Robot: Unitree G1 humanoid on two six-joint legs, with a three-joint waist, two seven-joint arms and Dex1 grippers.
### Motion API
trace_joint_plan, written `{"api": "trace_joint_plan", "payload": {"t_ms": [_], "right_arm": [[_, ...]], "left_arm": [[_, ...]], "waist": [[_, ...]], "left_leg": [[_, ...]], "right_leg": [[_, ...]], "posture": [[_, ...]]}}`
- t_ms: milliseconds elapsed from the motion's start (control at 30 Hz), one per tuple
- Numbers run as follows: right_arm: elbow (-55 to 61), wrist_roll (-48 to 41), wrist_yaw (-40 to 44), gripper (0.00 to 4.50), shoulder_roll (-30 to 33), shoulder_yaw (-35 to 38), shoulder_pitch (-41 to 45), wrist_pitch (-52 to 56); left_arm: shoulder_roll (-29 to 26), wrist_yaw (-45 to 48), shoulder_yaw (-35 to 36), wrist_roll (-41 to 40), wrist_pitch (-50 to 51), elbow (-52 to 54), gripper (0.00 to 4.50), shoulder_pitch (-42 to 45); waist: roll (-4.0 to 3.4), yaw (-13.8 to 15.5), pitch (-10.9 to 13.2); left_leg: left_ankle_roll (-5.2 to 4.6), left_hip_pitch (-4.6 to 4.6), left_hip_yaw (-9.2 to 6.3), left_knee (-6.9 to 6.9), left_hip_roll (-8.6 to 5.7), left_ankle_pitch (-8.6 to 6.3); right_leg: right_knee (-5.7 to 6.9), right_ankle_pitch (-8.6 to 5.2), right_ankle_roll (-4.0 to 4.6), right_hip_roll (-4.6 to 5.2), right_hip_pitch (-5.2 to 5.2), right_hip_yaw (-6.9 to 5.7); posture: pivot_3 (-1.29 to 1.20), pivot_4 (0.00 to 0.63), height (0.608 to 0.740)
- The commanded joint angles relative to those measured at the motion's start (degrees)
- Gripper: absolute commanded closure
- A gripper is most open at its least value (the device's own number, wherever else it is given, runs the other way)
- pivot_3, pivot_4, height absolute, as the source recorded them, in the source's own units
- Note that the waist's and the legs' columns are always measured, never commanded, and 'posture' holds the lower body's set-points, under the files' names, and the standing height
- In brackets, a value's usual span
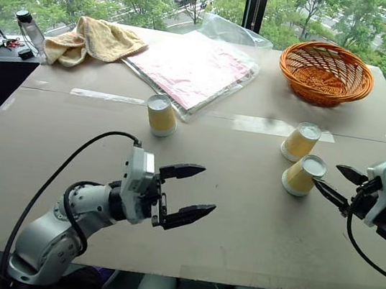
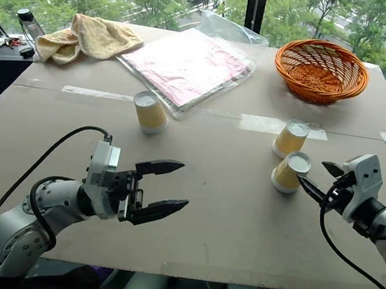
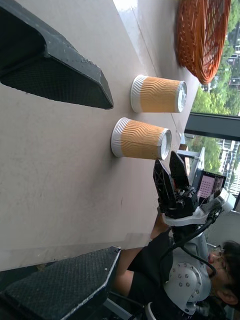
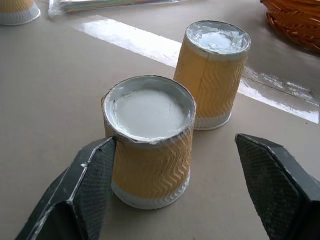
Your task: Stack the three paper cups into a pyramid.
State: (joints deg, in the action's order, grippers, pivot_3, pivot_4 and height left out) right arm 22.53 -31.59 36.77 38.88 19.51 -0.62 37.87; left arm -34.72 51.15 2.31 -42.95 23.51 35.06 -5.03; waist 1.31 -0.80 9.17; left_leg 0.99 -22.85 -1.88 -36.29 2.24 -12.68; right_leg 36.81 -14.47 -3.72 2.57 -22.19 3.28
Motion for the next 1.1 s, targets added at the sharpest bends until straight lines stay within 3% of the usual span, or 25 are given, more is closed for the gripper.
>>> {"api": "trace_joint_plan", "payload": {"t_ms": [33,267,633,733,800,967,1100], "right_arm": [[2.71,-1.93,-4.75,0.8,-2.43,0.62,2.62,2.55],[3.13,-4.75,-8.11,0.8,-7.19,-1.85,6.87,5.33],[-0.02,-3.43,-7.31,0.8,-8.42,-5.75,7.49,3.4],[-2.0,-1.5,-6.17,1.61,-8.21,-7.12,7.35,0.93],[-2.75,-0.79,-5.71,2.39,-8.25,-7.55,7.36,-0.33],[-0.74,-1.05,-2.88,2.41,-7.23,-7.31,6.61,-2.66],[6.59,-6.51,2.1,2.41,-5.07,-8.44,6.3,-0.02]], "left_arm": [[-0.49,0.47,0.87,-0.71,0.0,-0.04,0.0,0.67],[-0.7,0.39,1.18,-0.62,-0.15,-0.4,0.0,1.06],[-0.78,-0.8,1.55,-0.86,0.36,0.62,0.0,1.1],[-0.83,-1.04,1.67,-0.8,0.41,0.71,0.0,1.13],[-0.88,-1.05,1.8,-0.74,0.41,0.61,0.0,1.16],[-0.92,-1.09,3.11,-1.52,0.42,0.1,0.0,0.4],[-0.61,-0.56,6.69,-2.56,-0.32,-1.7,0.0,-2.61]], "waist": [[0.0,0.01,0.0],[-0.01,-0.03,0.01],[-0.01,-0.04,0.01],[-0.01,-0.05,0.01],[-0.01,-0.06,0.01],[-0.01,-0.03,0.01],[-0.09,-0.14,0.06]], "left_leg": [[0.0,0.0,-0.01,0.0,0.0,0.0],[0.0,-0.02,-0.01,0.01,0.0,0.0],[0.0,-0.02,-0.03,0.02,0.0,0.0],[0.0,-0.02,-0.02,0.02,0.0,0.0],[0.0,-0.02,-0.02,0.02,0.0,0.0],[0.0,-0.02,-0.02,0.02,0.0,0.0],[0.0,-0.04,-0.02,0.04,0.0,0.0]], "right_leg": [[0.0,0.0,0.0,0.0,0.0,-0.01],[-0.01,0.0,0.0,0.0,-0.01,-0.01],[-0.01,0.0,0.0,0.0,-0.01,-0.03],[-0.01,0.0,0.0,0.0,-0.02,-0.02],[-0.01,0.0,0.0,0.0,-0.01,-0.02],[-0.01,0.0,0.0,0.0,-0.01,-0.02],[-0.01,0.0,-0.01,0.0,-0.04,-0.02]], "posture": [[0.0,0.15,0.74],[0.0,0.15,0.74],[0.0,0.15,0.74],[0.0,0.15,0.74],[0.0,0.15,0.74],[0.0,0.15,0.74],[0.0,0.15,0.74]]}}
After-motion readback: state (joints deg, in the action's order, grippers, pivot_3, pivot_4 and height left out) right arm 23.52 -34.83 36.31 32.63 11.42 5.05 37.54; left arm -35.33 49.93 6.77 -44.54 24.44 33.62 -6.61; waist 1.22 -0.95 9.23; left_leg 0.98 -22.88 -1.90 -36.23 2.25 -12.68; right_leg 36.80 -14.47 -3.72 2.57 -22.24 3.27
